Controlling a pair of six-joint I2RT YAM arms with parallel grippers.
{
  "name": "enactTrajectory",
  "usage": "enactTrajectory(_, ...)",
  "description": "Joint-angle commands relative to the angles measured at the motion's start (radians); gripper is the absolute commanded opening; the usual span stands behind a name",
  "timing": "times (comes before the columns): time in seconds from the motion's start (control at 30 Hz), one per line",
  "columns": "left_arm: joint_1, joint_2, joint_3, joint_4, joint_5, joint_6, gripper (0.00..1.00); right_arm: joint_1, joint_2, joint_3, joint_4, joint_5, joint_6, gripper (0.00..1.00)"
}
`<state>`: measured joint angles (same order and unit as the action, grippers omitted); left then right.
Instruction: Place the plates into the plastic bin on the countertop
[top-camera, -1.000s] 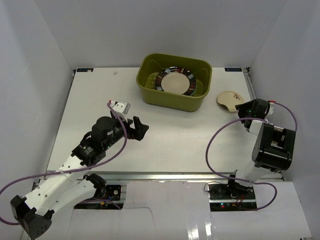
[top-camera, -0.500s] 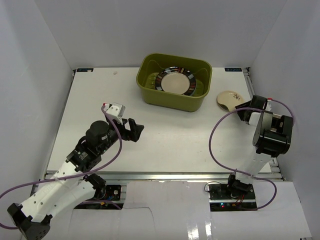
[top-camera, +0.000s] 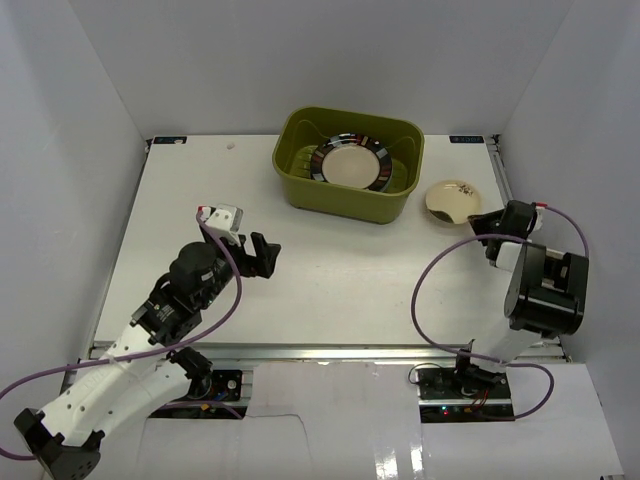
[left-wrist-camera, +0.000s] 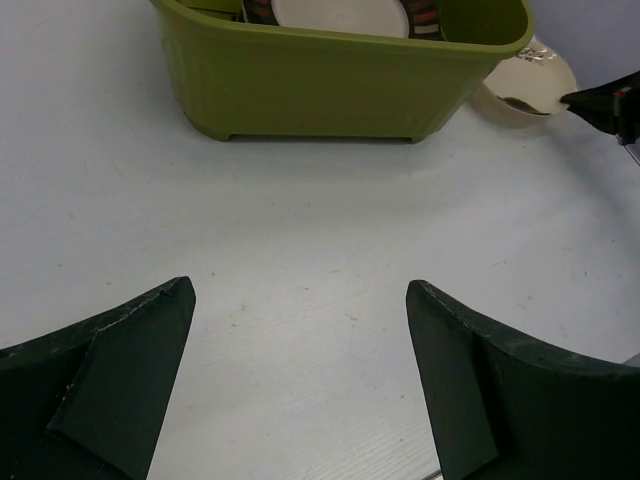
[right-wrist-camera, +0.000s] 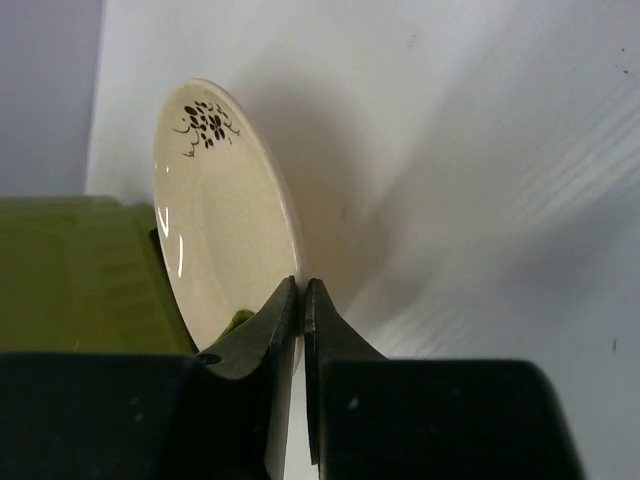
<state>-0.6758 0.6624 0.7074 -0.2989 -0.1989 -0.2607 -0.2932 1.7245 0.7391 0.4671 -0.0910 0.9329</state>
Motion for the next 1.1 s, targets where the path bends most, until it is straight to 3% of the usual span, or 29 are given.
enactTrajectory(0.0,0.008,-0.021,-0.005,0.014,-0.065,-0.002,0.97,0.005,-0.256,-0.047,0.156,0.026,0.017,0.08)
enactTrajectory(0.1,0.012,-0.030,-0.005,0.015,-0.079,-0.003,0.96,0.066,-0.490,-0.014,0.136,0.051,-0.072,0.08)
enactTrajectory(0.23,0.016,-0.021,-0.002,0.012,-0.103,0.000,0.98,0.274,-0.493,0.199,0.003,0.060,-0.236,0.08)
enactTrajectory(0.33,0.016,-0.037,-0.005,0.004,-0.109,0.000,0.98,0.391,-0.416,0.347,-0.042,0.074,-0.298,0.08)
enactTrajectory(0.47,0.016,-0.058,-0.008,0.001,-0.120,0.000,0.98,0.446,-0.271,0.521,-0.099,0.056,-0.298,0.08)
enactTrajectory(0.67,0.016,-0.044,-0.002,-0.006,-0.093,0.003,0.98,0.565,0.001,0.834,-0.320,0.051,-0.376,0.08)
enactTrajectory(0.87,0.016,-0.058,-0.005,-0.011,-0.109,-0.005,0.98,0.612,0.144,0.872,-0.364,0.083,-0.396,0.08)
enactTrajectory(1.07,0.016,-0.047,-0.005,-0.009,-0.105,-0.005,0.98,0.615,0.156,0.810,-0.357,0.134,-0.379,0.08)
